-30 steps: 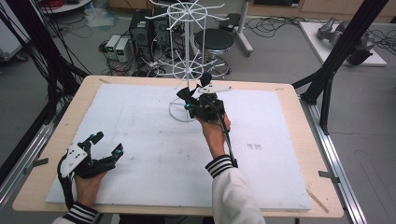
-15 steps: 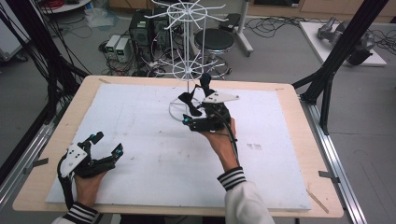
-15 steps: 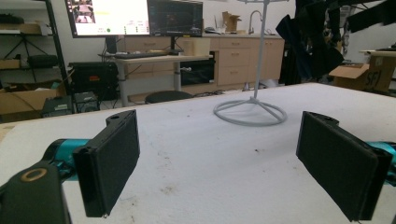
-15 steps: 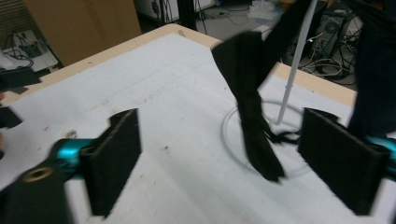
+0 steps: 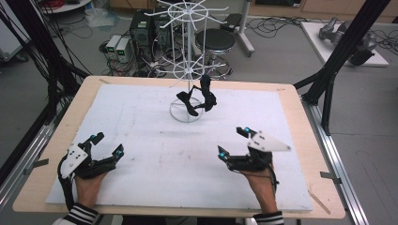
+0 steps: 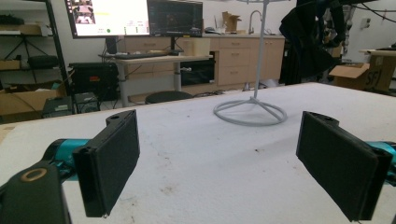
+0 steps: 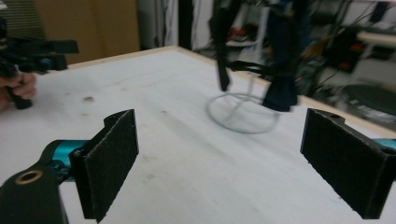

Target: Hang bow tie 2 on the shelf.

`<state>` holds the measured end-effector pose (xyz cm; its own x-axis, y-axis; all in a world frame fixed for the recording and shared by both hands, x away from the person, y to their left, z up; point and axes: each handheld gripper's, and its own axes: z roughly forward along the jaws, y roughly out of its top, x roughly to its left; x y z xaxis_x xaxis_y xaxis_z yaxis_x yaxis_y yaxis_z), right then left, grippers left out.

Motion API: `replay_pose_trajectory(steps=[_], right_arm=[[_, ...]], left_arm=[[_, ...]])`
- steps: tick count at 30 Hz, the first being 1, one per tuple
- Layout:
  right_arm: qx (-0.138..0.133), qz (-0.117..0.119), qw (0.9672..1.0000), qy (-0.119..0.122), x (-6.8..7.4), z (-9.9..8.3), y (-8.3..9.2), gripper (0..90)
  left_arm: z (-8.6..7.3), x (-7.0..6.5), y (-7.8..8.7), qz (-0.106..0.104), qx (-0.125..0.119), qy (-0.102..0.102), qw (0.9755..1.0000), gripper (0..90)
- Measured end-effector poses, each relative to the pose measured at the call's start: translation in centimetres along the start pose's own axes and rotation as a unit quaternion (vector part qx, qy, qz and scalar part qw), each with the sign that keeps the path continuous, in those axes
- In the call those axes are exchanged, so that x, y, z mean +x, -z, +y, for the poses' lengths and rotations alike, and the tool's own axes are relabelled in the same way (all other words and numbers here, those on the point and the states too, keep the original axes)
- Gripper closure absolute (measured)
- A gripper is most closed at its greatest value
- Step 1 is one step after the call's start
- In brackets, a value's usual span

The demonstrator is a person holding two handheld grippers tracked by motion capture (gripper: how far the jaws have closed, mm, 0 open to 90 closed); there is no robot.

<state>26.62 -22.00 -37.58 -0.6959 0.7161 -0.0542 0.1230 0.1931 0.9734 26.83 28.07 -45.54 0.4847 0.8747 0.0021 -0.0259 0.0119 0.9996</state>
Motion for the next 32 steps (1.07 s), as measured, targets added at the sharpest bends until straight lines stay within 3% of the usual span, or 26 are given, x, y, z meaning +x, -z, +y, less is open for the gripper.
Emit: replay_pose_trajectory(steps=[2,5,10,17,23,32], right_arm=[[-0.023,-0.028,0.9993,0.005,-0.6,-1.7,1.6,10.6],[-0.049,-0.072,0.9961,-0.011,-1.7,-4.2,3.4,10.6],[-0.067,-0.108,0.9906,-0.05,-3.3,-7.1,4.6,10.6],[-0.086,-0.125,0.9859,-0.072,-4.2,-9.2,4.7,10.7],[-0.083,-0.12,0.9881,-0.049,-4.1,-9.2,4.5,10.7],[-0.081,-0.123,0.9882,-0.043,-3.8,-9.2,4.5,10.6]], left_arm=[[0.0,0.0,0.0,0.0,0.0,0.0,1.0,13.9],[0.0,0.0,0.0,0.001,0.0,0.0,1.0,13.9],[0.0,0.0,0.0,0.001,0.0,-0.002,1.0,13.9],[0.0,0.0,0.0,0.0,-0.003,-0.002,1.0,13.8],[0.0,0.0,0.1,0.001,-0.003,-0.002,1.0,13.8],[0.0,0.0,0.1,0.001,-0.004,-0.001,1.0,13.8]])
